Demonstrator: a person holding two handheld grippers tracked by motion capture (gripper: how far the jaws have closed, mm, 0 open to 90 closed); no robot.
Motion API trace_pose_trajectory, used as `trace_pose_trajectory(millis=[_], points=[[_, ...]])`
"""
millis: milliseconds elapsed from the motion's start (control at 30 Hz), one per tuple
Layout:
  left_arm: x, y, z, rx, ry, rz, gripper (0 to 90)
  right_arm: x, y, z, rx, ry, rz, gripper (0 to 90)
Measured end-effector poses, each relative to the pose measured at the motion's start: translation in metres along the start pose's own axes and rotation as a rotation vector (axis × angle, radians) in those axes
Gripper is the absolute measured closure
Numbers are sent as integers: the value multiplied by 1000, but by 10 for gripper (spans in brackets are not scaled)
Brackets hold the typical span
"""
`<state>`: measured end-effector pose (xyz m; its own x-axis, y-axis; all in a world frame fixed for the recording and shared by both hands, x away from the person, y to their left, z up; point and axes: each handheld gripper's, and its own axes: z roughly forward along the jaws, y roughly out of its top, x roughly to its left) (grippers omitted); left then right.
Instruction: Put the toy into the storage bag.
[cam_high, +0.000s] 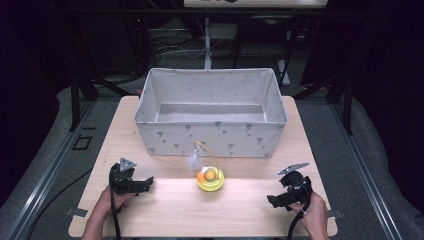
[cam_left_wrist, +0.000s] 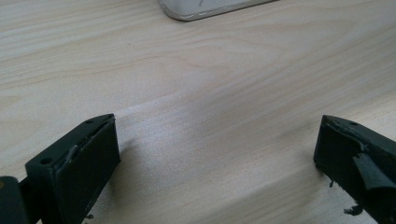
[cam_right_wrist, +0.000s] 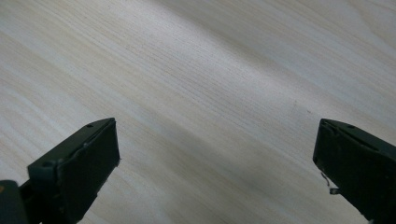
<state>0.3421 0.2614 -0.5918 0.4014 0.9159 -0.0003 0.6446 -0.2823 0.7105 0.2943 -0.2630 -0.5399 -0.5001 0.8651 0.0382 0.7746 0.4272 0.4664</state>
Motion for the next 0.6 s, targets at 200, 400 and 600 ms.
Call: trace_pose_trajectory(millis=[200, 400, 600], points=[[0, 0, 0, 0, 0, 0, 2, 3, 0, 0, 14, -6, -16, 4], [0, 0, 0, 0, 0, 0, 2, 7, 2, 0, 18, 4, -23, 4], [0, 0, 0, -1, 1, 0, 3, 13, 5, -3, 22, 2, -42, 3]])
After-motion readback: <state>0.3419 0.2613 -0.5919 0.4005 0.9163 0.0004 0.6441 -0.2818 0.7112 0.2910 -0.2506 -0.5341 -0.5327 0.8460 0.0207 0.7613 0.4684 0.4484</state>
